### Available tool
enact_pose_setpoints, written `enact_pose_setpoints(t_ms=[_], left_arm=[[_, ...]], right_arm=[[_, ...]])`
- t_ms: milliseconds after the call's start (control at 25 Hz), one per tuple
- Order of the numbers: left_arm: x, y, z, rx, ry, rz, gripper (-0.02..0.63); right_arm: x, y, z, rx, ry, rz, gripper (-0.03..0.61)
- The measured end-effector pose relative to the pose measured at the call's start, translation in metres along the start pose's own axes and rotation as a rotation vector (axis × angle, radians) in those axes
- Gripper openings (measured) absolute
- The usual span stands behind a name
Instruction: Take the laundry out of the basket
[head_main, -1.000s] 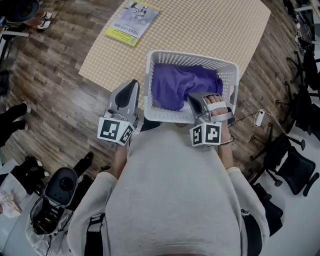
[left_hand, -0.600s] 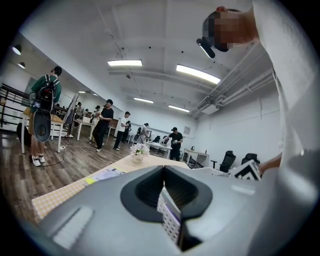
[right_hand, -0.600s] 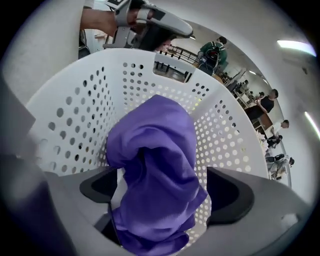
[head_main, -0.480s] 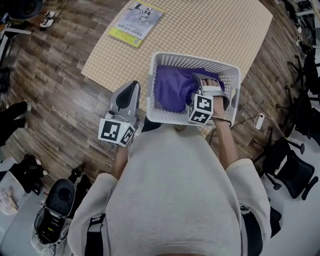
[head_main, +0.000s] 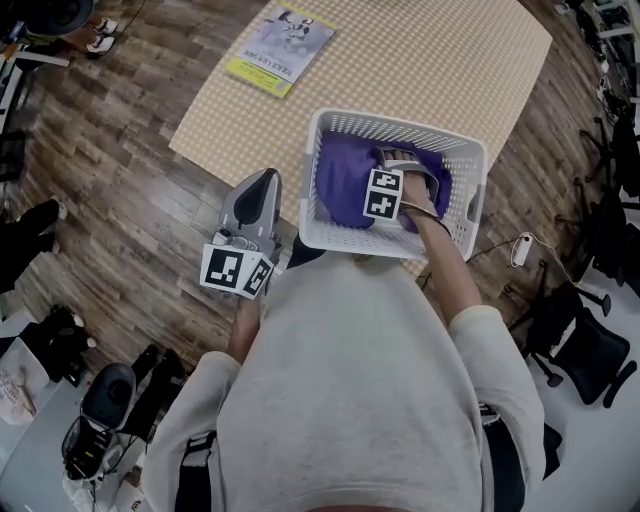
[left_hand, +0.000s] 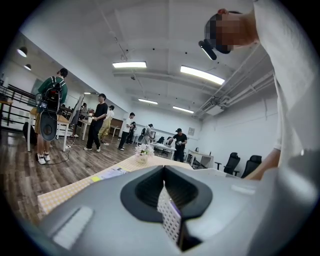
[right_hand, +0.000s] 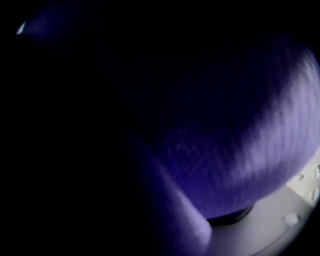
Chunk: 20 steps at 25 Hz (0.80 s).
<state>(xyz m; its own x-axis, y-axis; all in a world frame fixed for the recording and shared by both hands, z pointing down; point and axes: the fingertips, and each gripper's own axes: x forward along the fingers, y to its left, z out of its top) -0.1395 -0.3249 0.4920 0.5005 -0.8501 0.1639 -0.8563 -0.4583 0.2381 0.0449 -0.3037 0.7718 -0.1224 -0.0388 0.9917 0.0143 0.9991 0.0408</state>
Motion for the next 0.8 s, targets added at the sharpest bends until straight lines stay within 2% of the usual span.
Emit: enact_pose_setpoints(t_ms=[120,200,280,360,640,800], left_arm=[[0.002,-0.002,0.001,-0.002,-0.004,-0.005,0.009],[0.003,-0.004,0.001,-0.002,-0.007,-0.009,0.009],[0.004,-0.006,0.002,-0.003,-0.010,-0.013,0.011],[0.005,-0.008,0.002,-0.005,-0.014,-0.017,0.011],[0.008,-0.012,0.004,-0.003,-0.020,-0.016,0.011],[0.006,-0.012,0.007,-0.003,-0.034,-0.010,0.011]], right_arm=[[-0.002,0.000,-0.001,0.004,0.000,-0.010,0.551],[-0.007,0.001,0.001,0.013,-0.018,-0.027,0.468],[-0.014,0.001,0.005,0.036,-0.047,-0.057,0.355],[-0.017,0.002,0.007,0.062,-0.067,-0.086,0.298],[-0.019,-0.003,0.008,0.147,-0.104,-0.127,0.274],[-0.027,-0.011,0.010,0.180,-0.133,-0.215,0.262]])
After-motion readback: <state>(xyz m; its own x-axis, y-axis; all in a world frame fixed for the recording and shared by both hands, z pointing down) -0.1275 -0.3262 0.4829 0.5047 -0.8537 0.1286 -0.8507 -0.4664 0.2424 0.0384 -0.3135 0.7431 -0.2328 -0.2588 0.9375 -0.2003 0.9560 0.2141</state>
